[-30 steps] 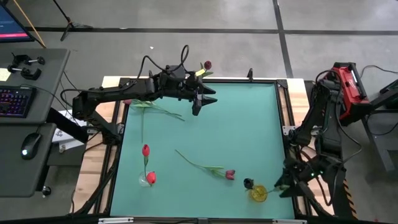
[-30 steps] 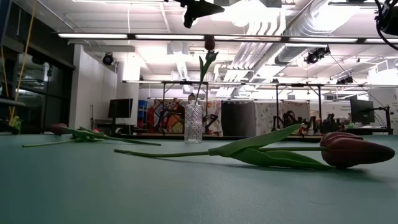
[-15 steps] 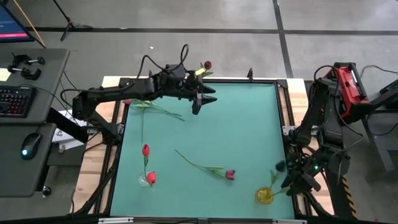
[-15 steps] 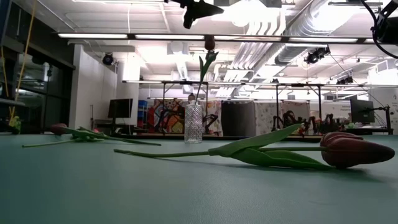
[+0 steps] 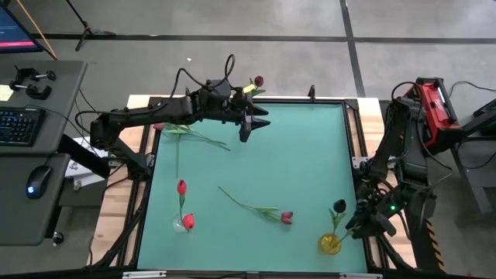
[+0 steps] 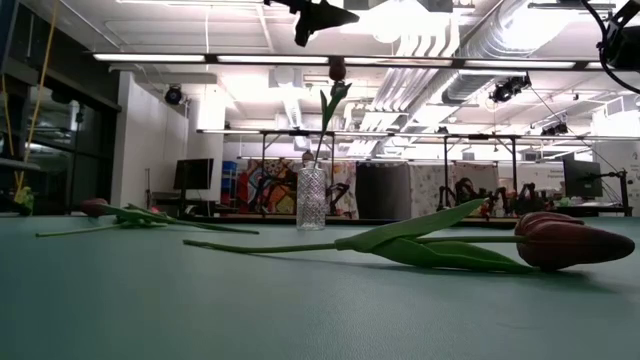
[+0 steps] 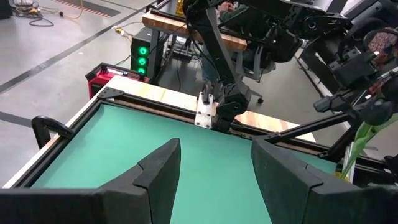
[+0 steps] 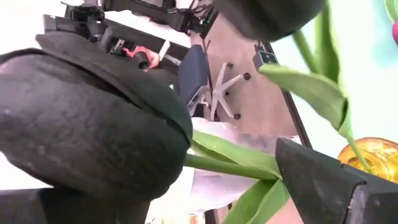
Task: Sort flowers into vase by color
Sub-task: Put the bottom black flower into the yellow vase
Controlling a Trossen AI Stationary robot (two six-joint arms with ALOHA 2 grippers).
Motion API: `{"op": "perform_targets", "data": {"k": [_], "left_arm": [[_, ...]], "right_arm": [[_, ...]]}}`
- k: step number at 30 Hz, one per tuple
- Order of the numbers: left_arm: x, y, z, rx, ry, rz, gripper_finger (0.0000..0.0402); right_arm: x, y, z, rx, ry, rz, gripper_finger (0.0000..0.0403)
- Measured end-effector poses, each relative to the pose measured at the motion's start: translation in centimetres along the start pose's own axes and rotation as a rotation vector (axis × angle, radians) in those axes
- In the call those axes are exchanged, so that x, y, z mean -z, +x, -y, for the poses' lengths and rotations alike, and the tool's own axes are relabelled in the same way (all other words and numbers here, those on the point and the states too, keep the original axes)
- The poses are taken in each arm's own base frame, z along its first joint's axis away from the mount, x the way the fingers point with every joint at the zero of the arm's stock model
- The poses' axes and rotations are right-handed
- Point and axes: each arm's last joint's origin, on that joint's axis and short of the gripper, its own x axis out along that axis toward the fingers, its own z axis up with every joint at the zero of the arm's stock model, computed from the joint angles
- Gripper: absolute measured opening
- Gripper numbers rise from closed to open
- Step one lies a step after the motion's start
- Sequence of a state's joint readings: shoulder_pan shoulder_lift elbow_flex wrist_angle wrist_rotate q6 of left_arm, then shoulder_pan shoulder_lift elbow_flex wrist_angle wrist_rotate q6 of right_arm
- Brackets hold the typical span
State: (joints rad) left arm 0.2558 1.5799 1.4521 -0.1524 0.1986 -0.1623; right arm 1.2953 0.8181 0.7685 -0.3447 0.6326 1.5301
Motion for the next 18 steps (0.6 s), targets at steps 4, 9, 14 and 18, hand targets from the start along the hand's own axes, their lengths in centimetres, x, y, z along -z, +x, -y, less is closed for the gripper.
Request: {"op": "perform_targets", "data": {"k": [4, 9, 14, 18], "left_arm": [[0.00, 0.00, -0.01, 0.000, 0.007, 0.000, 0.0183], [-0.01, -0.01, -0.04, -0.001, 0.010, 0.000, 0.0183], [-0.01, -0.01, -0.05, -0.001, 0.030, 0.000, 0.0183], [-0.03, -0.04, -0.20, -0.005, 0.035, 0.001, 0.0183]], "right_arm": [[-0.16, -0.01, -0.01, 0.000, 0.014, 0.057, 0.0307], [-0.22, 0.02, 0.05, 0.008, -0.023, 0.083, 0.0307], [-0.31, 0.03, -0.05, 0.001, -0.015, 0.119, 0.0307], [-0.37, 0.01, -0.22, -0.013, -0.002, 0.138, 0.0308]]}}
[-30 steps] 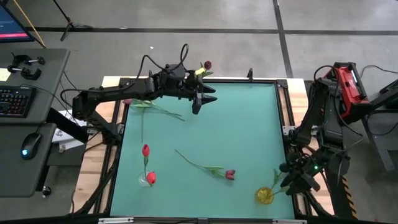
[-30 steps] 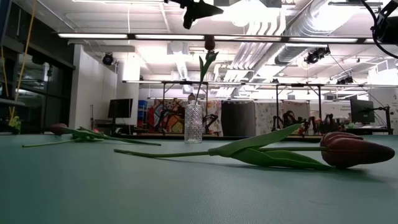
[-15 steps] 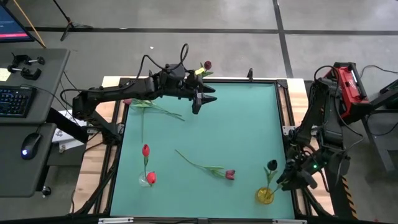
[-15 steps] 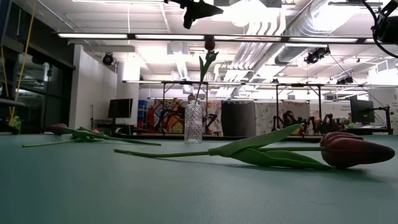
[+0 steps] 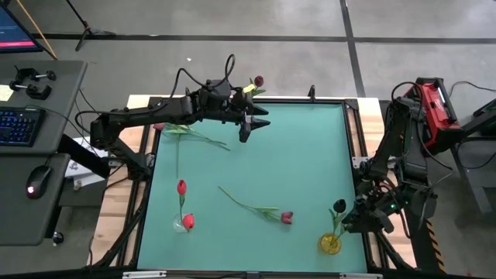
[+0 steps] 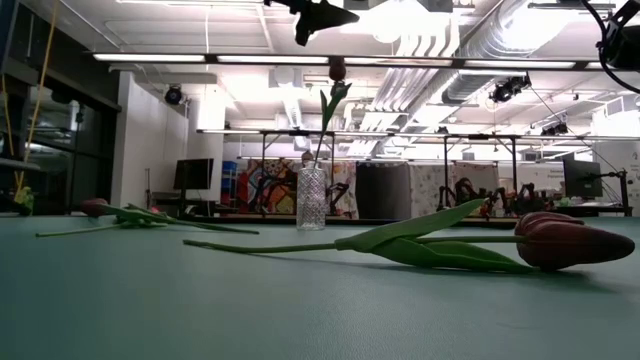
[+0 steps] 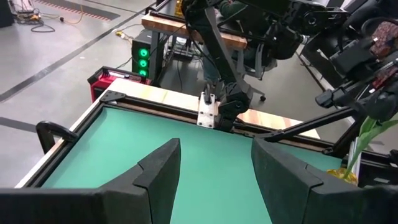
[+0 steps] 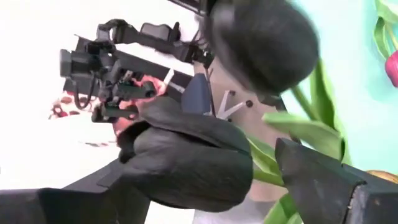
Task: Sort flowers into vase by color
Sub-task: Put the bottom black flower into the yellow vase
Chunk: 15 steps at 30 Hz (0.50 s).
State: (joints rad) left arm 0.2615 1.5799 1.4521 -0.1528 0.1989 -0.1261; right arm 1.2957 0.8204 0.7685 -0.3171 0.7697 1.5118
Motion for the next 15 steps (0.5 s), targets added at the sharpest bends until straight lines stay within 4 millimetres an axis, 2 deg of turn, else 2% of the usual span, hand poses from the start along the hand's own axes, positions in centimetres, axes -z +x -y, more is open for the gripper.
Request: {"op": "perform_targets", "data": {"k": [4, 9, 15], "left_arm": [[0.0, 0.0, -0.2, -0.006, -0.002, 0.001, 0.0183], [0.0, -0.1, -0.3, -0.010, -0.003, 0.001, 0.0183], [-0.1, -0.1, -0.6, -0.015, -0.005, 0.002, 0.0183]], "right_arm": [[-0.2, 0.0, 0.0, 0.001, 0.008, 0.053, 0.0331], [-0.3, -0.2, -0.5, -0.025, 0.049, 0.036, 0.0392], [-0.6, -0.5, -1.3, -0.043, 0.040, 0.002, 0.0378]]}}
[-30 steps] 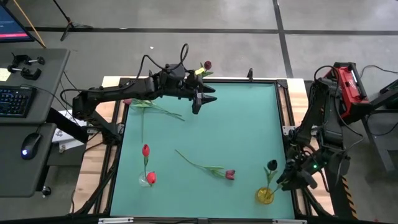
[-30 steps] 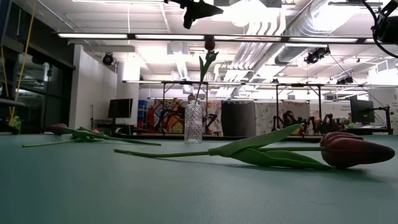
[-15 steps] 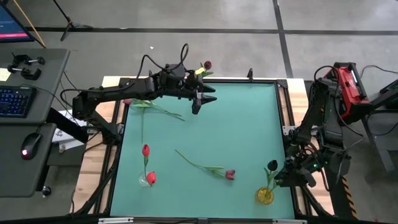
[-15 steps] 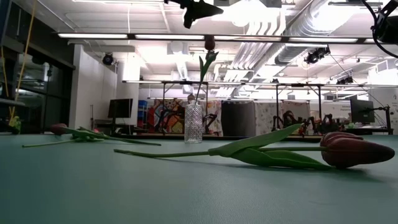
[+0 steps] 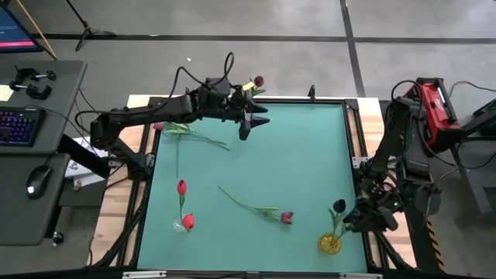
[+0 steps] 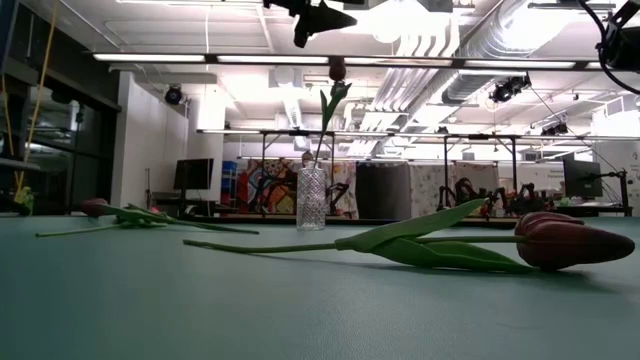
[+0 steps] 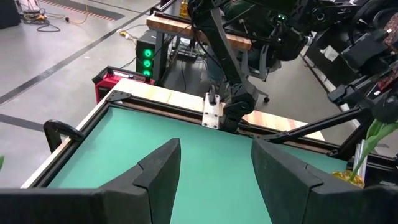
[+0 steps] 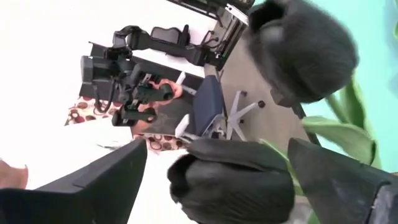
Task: Sort flowers into vase by color
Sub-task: Put the bottom black flower into the yellow vase
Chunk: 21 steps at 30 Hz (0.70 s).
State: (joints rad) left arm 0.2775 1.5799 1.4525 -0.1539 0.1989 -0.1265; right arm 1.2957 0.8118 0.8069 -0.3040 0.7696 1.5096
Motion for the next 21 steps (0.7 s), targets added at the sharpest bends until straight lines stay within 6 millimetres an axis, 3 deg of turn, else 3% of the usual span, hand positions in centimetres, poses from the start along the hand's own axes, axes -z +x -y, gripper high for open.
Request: {"op": "perform_targets", "data": {"k": [13, 21], "left_arm": [[0.0, 0.0, -0.2, -0.006, -0.002, 0.002, 0.0183], [-0.2, -0.3, -0.6, -0.016, -0.004, 0.006, 0.0183]], "right_arm": [[-2.7, -3.0, -0.2, -0.077, -0.014, -0.062, 0.0378], [-5.4, -5.4, -0.2, -0.142, -0.052, 0.085, 0.0378]]}}
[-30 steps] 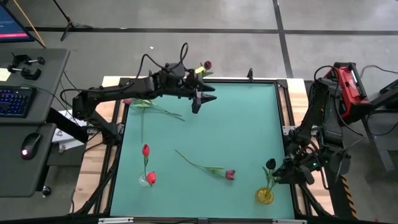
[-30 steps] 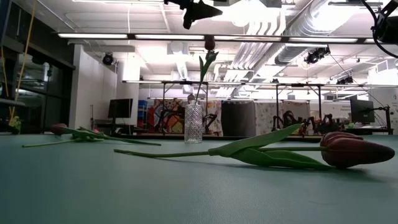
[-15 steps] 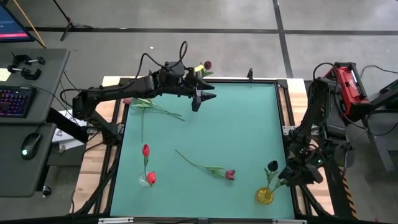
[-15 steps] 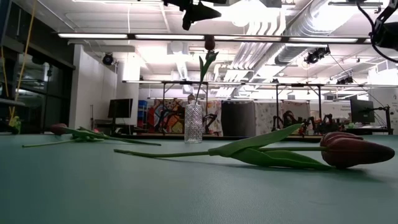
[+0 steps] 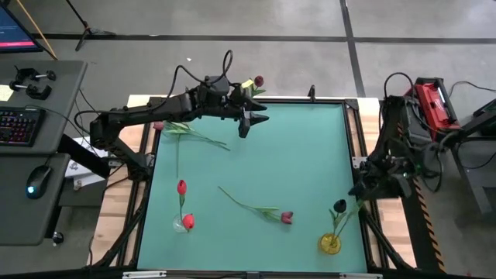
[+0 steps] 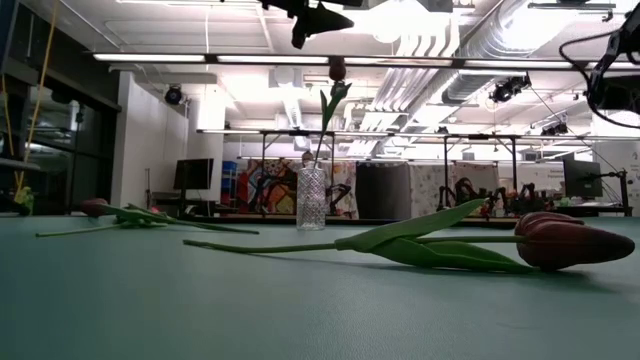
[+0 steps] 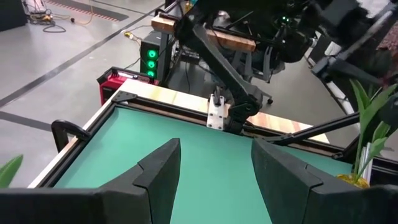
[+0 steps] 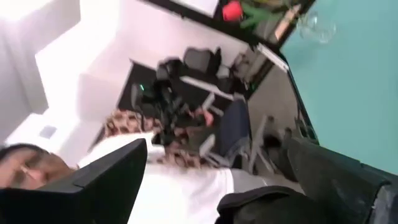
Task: Sort flowers into vase by color
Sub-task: Put the bottom black flower into the yellow vase, then put the bottom red flower into the top transparent vase
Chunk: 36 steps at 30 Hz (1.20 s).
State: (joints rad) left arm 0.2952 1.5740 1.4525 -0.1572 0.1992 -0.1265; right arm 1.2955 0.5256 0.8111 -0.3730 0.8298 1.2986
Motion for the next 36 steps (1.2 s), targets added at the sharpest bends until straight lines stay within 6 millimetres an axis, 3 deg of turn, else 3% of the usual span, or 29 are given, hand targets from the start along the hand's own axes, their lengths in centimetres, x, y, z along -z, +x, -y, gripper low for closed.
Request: {"op": "perform_targets", "data": {"k": [6, 12, 25, 36], "left_arm": [[-0.6, -0.8, 0.0, -0.003, 0.002, 0.020, 0.0183], [-0.7, -1.1, 0.1, -0.003, 0.002, 0.021, 0.0183], [-0.7, -1.1, 0.1, -0.002, -0.008, 0.021, 0.0183], [-0.7, -1.1, 0.2, -0.001, -0.017, 0.021, 0.0183]], "right_arm": [[-0.4, -0.3, -0.1, -0.012, 0.022, 0.013, 0.0378], [1.1, 0.9, -0.1, 0.019, 0.082, -0.042, 0.0378], [4.6, 3.8, 0.9, 0.166, -0.079, -0.052, 0.0378], [4.1, 3.5, 1.3, 0.207, -0.242, 0.033, 0.0378]]}}
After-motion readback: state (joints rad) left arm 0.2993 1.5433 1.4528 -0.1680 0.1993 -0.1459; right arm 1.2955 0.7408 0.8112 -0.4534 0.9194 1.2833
